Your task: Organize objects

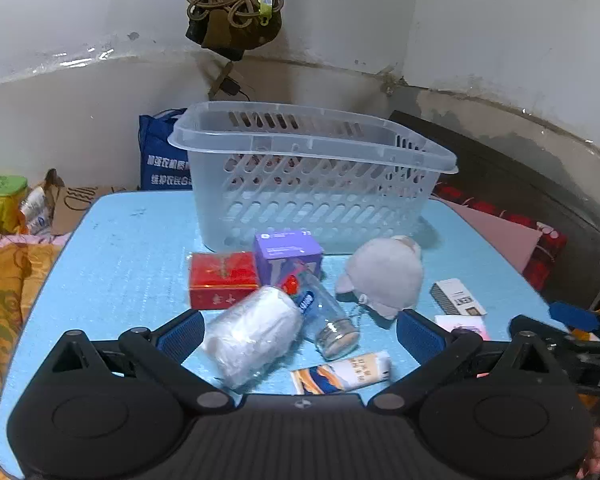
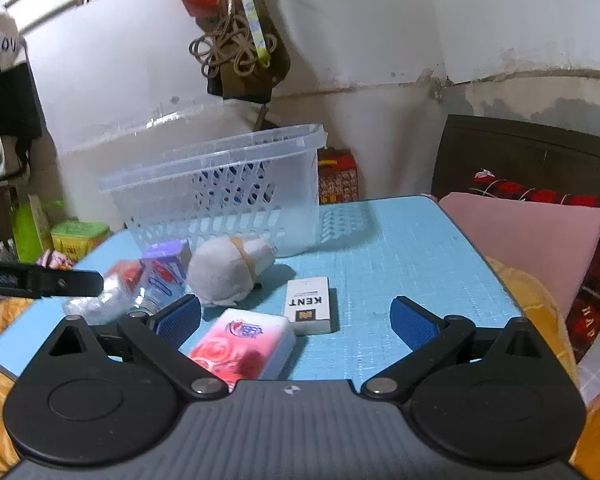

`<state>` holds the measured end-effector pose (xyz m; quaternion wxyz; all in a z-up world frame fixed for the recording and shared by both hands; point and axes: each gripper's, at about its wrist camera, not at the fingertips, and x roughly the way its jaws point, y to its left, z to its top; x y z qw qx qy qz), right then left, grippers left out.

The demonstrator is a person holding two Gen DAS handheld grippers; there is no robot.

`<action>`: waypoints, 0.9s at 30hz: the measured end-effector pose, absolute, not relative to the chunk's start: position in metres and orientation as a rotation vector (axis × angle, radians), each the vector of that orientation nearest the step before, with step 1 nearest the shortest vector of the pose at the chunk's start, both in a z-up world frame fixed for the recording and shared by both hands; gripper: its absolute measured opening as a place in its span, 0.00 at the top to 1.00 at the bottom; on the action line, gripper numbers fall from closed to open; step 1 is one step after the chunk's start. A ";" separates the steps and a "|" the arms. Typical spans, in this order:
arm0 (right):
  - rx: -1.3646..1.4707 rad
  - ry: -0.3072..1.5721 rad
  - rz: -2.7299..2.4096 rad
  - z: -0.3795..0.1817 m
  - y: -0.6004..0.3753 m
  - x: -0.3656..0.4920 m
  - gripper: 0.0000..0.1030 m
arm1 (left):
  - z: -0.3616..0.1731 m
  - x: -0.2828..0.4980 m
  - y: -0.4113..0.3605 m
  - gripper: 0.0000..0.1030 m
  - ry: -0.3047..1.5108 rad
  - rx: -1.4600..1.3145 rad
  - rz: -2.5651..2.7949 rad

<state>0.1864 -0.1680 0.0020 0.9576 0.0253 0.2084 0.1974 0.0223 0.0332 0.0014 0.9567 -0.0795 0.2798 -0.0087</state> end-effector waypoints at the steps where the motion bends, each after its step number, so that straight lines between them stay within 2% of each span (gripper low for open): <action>1: 0.066 0.417 0.412 0.002 -0.170 0.185 0.00 | 0.001 0.022 0.034 0.00 0.563 -0.159 -0.016; 7: 0.057 0.485 0.470 -0.002 -0.165 0.190 0.00 | 0.000 0.033 0.043 0.00 0.576 -0.168 -0.007; 27: 0.012 0.465 0.428 -0.004 -0.163 0.191 0.00 | -0.006 0.054 0.047 0.00 0.577 -0.201 -0.034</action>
